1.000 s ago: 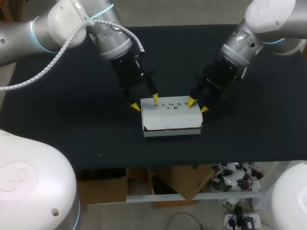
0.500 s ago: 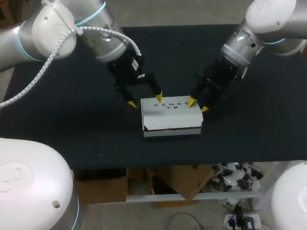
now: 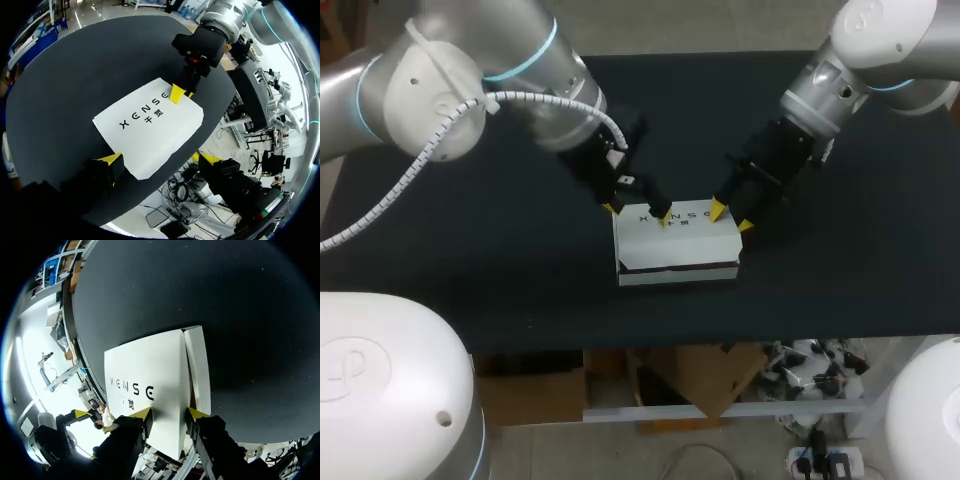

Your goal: Assemble the packaging by folding the flat box into shape, placing the metal phone stand inside, and closing the box properly

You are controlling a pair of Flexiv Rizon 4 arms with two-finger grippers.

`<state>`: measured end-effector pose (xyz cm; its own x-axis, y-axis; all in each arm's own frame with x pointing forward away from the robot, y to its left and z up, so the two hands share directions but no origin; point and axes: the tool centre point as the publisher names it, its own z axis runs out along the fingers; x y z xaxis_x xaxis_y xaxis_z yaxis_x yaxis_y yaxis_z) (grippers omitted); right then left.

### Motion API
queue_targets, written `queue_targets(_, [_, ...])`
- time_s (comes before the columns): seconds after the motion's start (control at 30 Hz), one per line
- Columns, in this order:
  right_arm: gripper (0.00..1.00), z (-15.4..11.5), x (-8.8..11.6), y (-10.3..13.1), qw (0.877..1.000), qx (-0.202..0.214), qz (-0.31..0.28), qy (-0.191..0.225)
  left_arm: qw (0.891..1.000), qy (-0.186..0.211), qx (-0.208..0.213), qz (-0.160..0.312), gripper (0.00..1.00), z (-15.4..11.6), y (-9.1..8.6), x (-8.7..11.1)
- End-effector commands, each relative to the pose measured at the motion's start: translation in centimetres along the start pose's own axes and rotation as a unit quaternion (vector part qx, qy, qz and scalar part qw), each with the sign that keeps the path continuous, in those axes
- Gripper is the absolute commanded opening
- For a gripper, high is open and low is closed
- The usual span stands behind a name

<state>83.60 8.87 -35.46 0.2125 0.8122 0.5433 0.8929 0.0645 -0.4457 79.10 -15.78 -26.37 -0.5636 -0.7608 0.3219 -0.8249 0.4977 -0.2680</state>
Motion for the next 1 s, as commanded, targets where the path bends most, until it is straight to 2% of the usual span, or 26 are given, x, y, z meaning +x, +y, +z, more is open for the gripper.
queue_targets(0.03, [0.45, 0.1, 0.0, 0.1, 1.000, 0.000, 0.001, 0.000, 0.999, -0.023, 0.021, 0.039, 1.00, -0.1, 0.7, 0.9])
queue_targets(0.1, [0.45, 0.0, 0.0, 0.1, 1.000, 0.000, 0.002, 0.001, 0.996, -0.040, 0.015, 0.076, 1.00, 0.0, 0.9, 1.2])
queue_targets(0.3, [0.45, 0.0, 0.0, 0.1, 1.000, -0.002, 0.003, 0.001, 0.991, -0.066, 0.013, 0.118, 1.00, 0.0, 0.8, 2.2])
queue_targets(0.53, [0.43, -0.1, 0.0, 0.1, 1.000, -0.002, 0.003, 0.000, 0.985, -0.088, 0.005, 0.146, 1.00, 0.0, 0.6, 2.9])
queue_targets(0.7, [0.42, -0.2, 0.0, 0.1, 1.000, -0.002, 0.003, 0.001, 0.977, -0.115, -0.013, 0.181, 1.00, 0.4, 0.7, 3.6])
queue_targets(1.0, [0.40, -0.2, 0.0, 0.1, 1.000, -0.002, 0.003, 0.001, 0.974, -0.116, -0.023, 0.194, 1.00, 1.0, 1.4, 3.7])
